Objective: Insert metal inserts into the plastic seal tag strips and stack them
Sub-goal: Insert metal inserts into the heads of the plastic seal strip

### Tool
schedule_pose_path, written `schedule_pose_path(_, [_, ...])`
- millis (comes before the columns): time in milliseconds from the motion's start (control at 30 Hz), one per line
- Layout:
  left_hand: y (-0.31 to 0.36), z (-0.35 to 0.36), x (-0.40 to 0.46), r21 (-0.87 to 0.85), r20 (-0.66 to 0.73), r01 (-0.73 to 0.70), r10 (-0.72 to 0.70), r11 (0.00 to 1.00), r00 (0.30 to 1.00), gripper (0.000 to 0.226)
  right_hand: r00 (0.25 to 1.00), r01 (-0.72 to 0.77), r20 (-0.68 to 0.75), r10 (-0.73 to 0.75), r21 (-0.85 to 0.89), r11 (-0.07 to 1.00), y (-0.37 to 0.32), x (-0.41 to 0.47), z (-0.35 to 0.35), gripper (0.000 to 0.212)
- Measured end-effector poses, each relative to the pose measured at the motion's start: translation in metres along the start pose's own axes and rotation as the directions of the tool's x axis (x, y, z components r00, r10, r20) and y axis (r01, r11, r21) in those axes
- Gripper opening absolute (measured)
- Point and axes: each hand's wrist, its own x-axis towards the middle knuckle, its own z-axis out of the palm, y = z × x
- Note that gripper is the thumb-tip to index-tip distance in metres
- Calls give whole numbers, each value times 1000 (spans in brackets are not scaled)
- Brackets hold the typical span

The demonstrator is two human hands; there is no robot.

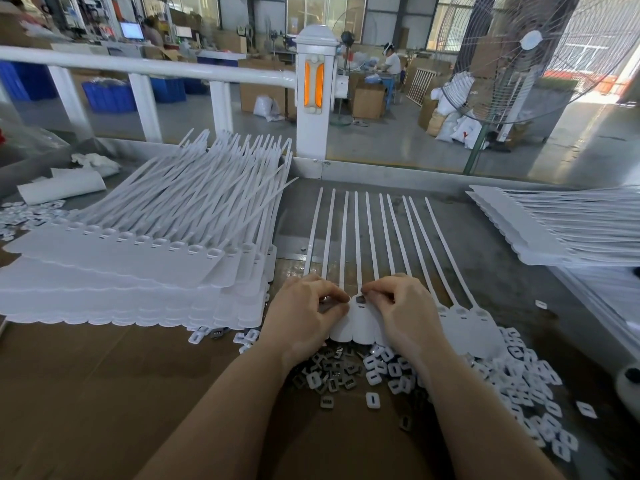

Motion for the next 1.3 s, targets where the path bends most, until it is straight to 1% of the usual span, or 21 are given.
schedule_pose_path(200, [1,-1,0,-8,7,5,-5,1000,1000,14,998,28,-60,-23,88,996,-3,-4,-4,20])
schedule_pose_path(300, [1,-1,0,-13,2,7,-7,1000,1000,14,989,116,-110,-103,125,985,-5,-9,-6,18])
schedule_pose_path(367, [1,-1,0,-11,-3,5,-5,1000,1000,16,984,157,-94,-150,80,984,-5,-12,-7,18])
schedule_pose_path(533, [1,-1,1,14,-8,-5,5,1000,1000,19,977,210,-2,-212,-130,969,-3,-14,-7,27])
schedule_pose_path(633, [1,-1,0,11,-6,-9,9,1000,1000,19,976,217,19,-217,-177,960,-3,-15,-7,29])
schedule_pose_path(767, [2,-1,0,9,-4,-8,9,1000,1000,19,980,196,0,-198,-163,967,-4,-14,-6,30])
schedule_pose_path(933, [2,-1,0,14,-1,-4,4,1000,1000,19,983,182,28,-180,-174,968,-4,-14,-6,30])
schedule_pose_path(1167, [2,-2,1,20,-7,-9,9,1000,1000,18,988,155,29,-152,-155,976,-6,-13,-5,21])
schedule_pose_path(1300, [2,-2,1,23,-7,-11,12,1000,1000,18,985,167,62,-159,-174,970,-5,-13,-5,21])
